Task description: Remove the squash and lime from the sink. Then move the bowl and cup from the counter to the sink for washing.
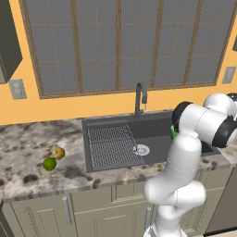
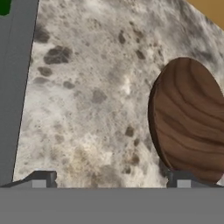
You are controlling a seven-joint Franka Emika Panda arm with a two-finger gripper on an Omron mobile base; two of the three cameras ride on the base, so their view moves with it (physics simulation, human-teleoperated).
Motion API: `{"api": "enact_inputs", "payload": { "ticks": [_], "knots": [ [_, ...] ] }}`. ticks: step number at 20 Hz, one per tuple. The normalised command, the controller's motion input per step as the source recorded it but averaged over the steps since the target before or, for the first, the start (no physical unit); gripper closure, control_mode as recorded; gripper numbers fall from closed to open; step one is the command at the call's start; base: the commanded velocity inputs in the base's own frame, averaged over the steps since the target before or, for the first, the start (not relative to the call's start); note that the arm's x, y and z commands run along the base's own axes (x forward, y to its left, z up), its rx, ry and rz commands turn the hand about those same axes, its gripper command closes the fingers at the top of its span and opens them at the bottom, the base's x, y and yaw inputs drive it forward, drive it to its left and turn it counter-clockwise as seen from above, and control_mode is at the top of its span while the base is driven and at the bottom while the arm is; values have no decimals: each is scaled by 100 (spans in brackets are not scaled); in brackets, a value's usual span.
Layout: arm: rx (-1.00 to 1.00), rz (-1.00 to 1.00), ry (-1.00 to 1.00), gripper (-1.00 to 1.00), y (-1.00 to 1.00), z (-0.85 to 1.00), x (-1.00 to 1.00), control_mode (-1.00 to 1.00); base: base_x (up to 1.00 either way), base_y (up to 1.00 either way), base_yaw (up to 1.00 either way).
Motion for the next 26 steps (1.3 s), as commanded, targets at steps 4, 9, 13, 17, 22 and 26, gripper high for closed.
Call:
{"api": "enact_inputs", "payload": {
  "ticks": [4, 9, 13, 17, 22, 26],
  "knots": [
    [-5, -7, 10, -100, -25, 21, -7, -100, 0, 0, 0],
    [0, -3, 5, -100, -26, 7, -7, -100, 0, 0, 0],
    [0, -1, 1, -100, -22, -4, -4, -100, 0, 0, 0],
    [0, 0, 0, -100, -26, -5, 0, -100, 0, 0, 0],
    [0, 0, 1, -100, -32, -5, 0, -100, 0, 0, 0],
    [0, 0, 5, -100, -29, -5, 0, -100, 0, 0, 0]
  ]
}}
